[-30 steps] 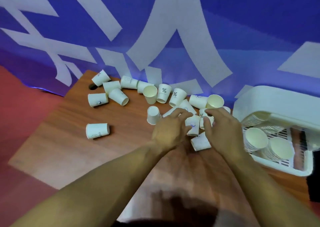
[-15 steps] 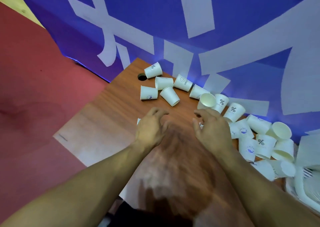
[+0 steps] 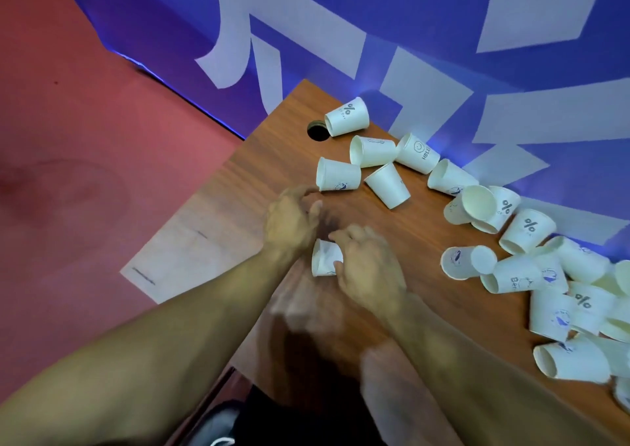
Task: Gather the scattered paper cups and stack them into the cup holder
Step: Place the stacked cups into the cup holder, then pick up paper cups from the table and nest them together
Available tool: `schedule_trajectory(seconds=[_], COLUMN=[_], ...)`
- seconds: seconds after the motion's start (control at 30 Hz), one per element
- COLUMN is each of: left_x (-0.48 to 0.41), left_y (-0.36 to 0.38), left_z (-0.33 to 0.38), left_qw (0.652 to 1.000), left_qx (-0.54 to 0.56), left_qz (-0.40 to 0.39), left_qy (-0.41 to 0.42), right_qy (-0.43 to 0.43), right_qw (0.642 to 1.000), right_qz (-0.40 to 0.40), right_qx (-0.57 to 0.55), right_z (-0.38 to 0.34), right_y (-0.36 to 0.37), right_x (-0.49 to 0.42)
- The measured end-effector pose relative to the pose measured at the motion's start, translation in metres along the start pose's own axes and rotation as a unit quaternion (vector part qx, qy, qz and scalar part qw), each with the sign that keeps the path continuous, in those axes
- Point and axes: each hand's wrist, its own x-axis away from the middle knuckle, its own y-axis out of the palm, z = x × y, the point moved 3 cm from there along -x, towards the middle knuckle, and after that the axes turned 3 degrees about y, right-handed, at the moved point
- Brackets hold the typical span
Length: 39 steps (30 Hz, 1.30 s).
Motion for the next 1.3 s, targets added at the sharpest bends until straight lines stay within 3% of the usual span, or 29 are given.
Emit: schedule_trajectory(seconds=[0.23,0.43,0.67,1.03,1.3], left_x=[-0.028,-0.05,-0.066,-0.021,0.053], left_y=[0.011,0.029,0.058,0.064,0.055], left_z=[0.003,0.002,-0.002,0.051,0.104], left_qw=[0.996,0.986,0.989,0.998,0.979], left_qx=[0.085,0.132,0.044,-0.058,-0.118], left_qz=[-0.009,-0.001,-0.026,-0.029,0.051], left_qy=[-0.035,-0.102,-0.136,0.009,0.161], right_qy=[-0.029,0.008,0.062,0.141,0.174], right_qw=[0.994,0.996,0.996,0.985,0.951], right_qz=[-0.068,-0.025,-0.017,0.098,0.232], right_qx=[0.076,0.09,0.064,0.002,-0.108], right_z=[-0.013,0.001,0.021,0.064,0.1], right_y=[0.043,0.065,0.065,0.034,-0.005], right_x=[-0.01,-0.011,0.01,0.036,0.113])
